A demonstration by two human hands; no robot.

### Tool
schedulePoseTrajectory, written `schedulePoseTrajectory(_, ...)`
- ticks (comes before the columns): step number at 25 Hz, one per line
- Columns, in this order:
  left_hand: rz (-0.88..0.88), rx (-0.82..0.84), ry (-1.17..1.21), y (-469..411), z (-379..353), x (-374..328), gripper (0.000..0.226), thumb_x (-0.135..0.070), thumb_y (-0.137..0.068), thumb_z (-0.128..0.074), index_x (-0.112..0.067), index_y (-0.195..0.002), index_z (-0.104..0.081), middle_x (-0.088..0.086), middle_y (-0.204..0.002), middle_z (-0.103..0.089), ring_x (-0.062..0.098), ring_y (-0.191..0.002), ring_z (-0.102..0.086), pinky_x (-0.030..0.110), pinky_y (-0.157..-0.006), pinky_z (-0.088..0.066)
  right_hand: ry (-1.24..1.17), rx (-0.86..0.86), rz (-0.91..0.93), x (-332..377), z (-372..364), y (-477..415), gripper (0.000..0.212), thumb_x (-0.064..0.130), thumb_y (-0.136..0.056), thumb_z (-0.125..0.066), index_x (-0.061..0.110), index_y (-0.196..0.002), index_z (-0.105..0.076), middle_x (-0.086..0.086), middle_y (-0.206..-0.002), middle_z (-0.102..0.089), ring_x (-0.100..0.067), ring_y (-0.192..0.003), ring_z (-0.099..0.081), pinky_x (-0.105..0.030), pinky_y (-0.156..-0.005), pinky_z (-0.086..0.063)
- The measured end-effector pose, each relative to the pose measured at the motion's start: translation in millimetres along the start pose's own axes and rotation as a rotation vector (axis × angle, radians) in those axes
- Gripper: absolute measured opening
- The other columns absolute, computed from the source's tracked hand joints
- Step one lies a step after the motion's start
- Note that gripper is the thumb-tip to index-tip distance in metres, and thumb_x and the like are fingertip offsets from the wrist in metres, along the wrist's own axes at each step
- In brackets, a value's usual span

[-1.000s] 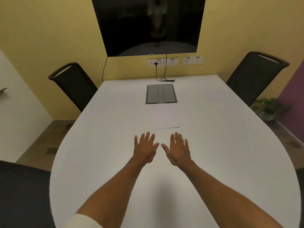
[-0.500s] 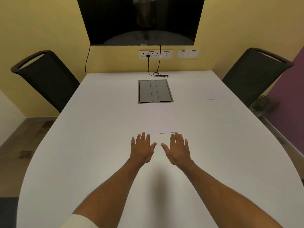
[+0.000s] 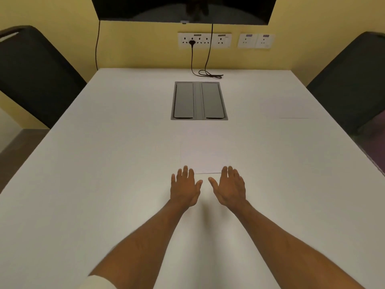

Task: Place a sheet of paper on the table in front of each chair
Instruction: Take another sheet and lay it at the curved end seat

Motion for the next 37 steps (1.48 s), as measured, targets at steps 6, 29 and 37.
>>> schedulePoseTrajectory(6,-0.028,0.002,-0.059,-63,-34,20,0.065,-0.046,-0.102,-0.017,-0.01,-0.153,0.0,0.006,-0.163,0.008,0.024,-0.151,0.006,0.042,-0.122,0.0,-0.012,-0.008,-0.015,-15,-47,-63,0.08,0.061,-0.094,-0.029,0.006,-0.151,-0.014,-0.013,-0.159,-0.016,-0.029,-0.147,-0.015,-0.046,-0.119,-0.016)
schedulePoseTrajectory(29,-0.042,-0.023,0.051,-118,-79,38,0.072,-0.05,-0.1,-0.024,-0.009,-0.153,0.002,0.012,-0.162,0.008,0.026,-0.151,0.005,0.04,-0.121,0.0,-0.148,-0.21,-0.009,-29,-51,-126,0.062,0.034,-0.096,-0.048,0.009,-0.148,-0.024,-0.012,-0.144,-0.04,-0.029,-0.131,-0.04,-0.04,-0.102,-0.037)
schedulePoseTrajectory(37,-0.048,-0.001,0.121,-116,-73,40,0.074,-0.051,-0.099,-0.028,-0.011,-0.154,0.002,0.009,-0.162,0.009,0.022,-0.151,0.008,0.038,-0.12,0.003,-0.966,-0.207,-0.541,-67,-56,-143,0.024,0.006,-0.084,-0.061,0.006,-0.107,-0.067,-0.016,-0.109,-0.068,-0.029,-0.097,-0.061,-0.029,-0.072,-0.045)
Point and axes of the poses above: each hand's wrist, its own y-axis away from the middle knuckle, its own z-axis out of the back of the hand, x = y × z, the point moved 6 cm from there along -y, towards the middle knuckle
